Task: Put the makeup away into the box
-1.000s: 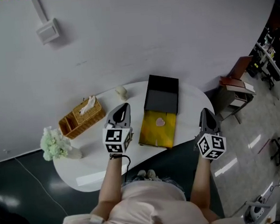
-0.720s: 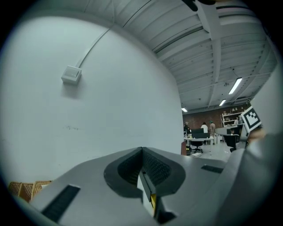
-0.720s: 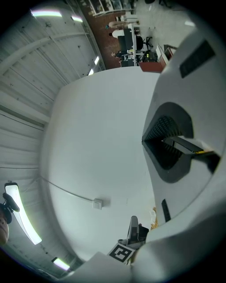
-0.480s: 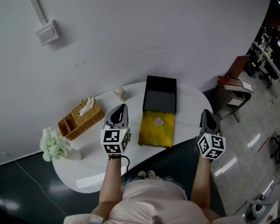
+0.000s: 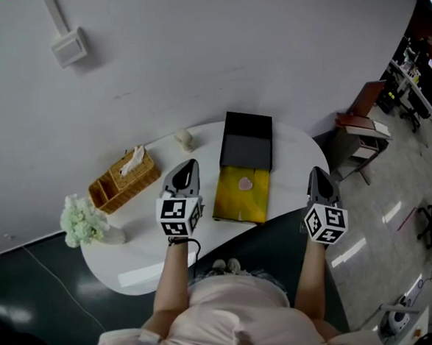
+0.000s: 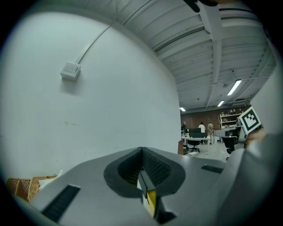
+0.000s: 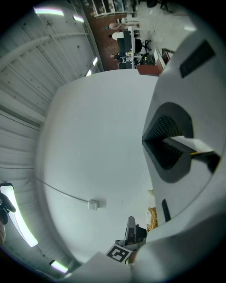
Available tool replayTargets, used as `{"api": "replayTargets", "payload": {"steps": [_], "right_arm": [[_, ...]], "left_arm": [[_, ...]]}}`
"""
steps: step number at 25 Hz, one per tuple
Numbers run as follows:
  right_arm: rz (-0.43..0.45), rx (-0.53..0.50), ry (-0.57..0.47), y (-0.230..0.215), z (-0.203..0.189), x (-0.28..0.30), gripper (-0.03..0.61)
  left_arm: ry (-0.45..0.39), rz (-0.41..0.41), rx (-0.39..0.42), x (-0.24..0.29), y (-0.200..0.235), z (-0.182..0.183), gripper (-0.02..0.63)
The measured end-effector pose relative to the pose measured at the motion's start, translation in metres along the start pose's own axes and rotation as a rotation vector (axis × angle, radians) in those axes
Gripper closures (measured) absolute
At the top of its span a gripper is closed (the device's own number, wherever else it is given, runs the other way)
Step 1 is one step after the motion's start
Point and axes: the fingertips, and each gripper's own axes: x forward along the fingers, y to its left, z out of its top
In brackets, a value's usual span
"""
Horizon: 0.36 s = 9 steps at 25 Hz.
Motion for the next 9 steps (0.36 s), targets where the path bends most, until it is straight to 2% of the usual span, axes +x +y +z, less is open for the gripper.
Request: {"api": "replayTargets", "payload": {"steps": [9], "right_arm": [[0.0, 0.001, 0.009, -0.0015, -0.0036, 0.0014, 0.565]], "left_arm": [[0.006, -0.005, -0.008, 0.0019, -0.0014, -0.0026, 0.588]]}}
